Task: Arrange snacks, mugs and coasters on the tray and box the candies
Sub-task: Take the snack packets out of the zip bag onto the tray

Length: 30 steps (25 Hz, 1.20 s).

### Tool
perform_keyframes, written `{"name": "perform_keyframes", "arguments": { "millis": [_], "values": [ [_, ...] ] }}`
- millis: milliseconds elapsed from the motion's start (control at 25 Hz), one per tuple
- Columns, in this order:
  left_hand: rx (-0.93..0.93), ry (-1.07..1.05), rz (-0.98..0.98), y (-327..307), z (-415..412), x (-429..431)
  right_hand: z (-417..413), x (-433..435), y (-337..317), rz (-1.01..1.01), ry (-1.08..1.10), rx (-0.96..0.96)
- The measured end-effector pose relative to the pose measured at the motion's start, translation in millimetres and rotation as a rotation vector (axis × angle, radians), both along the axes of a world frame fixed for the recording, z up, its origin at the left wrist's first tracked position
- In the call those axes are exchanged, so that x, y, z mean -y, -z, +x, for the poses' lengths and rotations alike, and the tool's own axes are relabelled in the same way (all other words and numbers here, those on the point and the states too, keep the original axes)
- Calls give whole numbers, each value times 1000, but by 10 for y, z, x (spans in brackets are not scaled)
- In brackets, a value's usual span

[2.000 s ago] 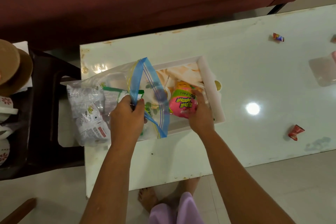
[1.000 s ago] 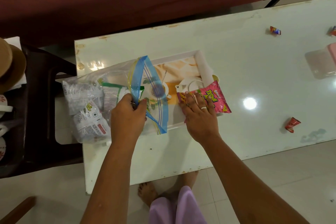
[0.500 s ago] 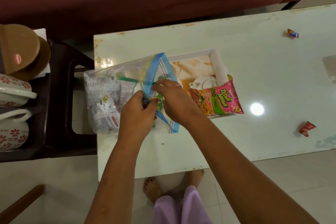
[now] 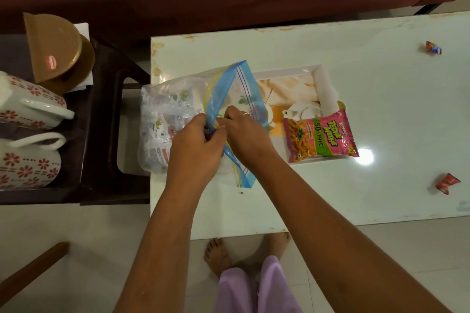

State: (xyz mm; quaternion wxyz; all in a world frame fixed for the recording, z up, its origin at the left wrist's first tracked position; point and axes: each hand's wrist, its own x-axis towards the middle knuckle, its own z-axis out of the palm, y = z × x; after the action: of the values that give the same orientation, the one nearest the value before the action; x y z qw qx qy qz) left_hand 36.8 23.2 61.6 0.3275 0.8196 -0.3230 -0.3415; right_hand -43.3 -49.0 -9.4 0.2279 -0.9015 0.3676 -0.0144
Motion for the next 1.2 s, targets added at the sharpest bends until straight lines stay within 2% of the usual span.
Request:
{"name": "perform_keyframes", "arguments": {
  "millis": [80, 160, 240, 360, 400, 440, 520, 600, 680, 760, 920, 960, 1000, 1080, 1160, 1200],
  "values": [
    [103, -41, -23, -34, 17, 6, -72, 9, -139, -98, 52, 40],
    [240, -83, -45, -74, 45, 22, -201, 41, -310, -160, 185, 174],
    [356, -104, -47, -122, 71, 46, -406, 116, -519, -203, 324, 443],
    [408, -149, -13, -172, 135, 115, -710, 339, -616, -351, 545, 778],
    [404, -158, 3, -177, 154, 135, -768, 426, -588, -291, 693, 853],
    [394, -161, 17, -175, 161, 148, -795, 496, -533, -128, 874, 924],
    [365, -148, 27, -151, 127, 179, -799, 574, -364, 352, 1174, 1007],
    [344, -129, 25, -106, 52, 206, -768, 569, -138, 737, 1370, 1048],
    [330, -119, 26, -51, -20, 219, -734, 524, 84, 1022, 1524, 1202],
    [321, -102, 29, -4, -64, 219, -721, 477, 220, 1194, 1620, 1349],
    [326, -70, 38, 70, -78, 241, -693, 600, 338, 1293, 1638, 1629],
    [331, -64, 37, 77, -82, 250, -671, 635, 311, 1308, 1613, 1582],
    [334, -62, 37, 80, -90, 260, -651, 653, 238, 1304, 1589, 1409],
    [332, -69, 46, 88, -94, 273, -631, 613, 91, 1188, 1455, 886],
    [323, -75, 53, 106, -97, 284, -690, 573, -18, 923, 1273, 533],
    [319, -73, 56, 114, -104, 289, -742, 577, -41, 687, 1200, 400]
  ]
}}
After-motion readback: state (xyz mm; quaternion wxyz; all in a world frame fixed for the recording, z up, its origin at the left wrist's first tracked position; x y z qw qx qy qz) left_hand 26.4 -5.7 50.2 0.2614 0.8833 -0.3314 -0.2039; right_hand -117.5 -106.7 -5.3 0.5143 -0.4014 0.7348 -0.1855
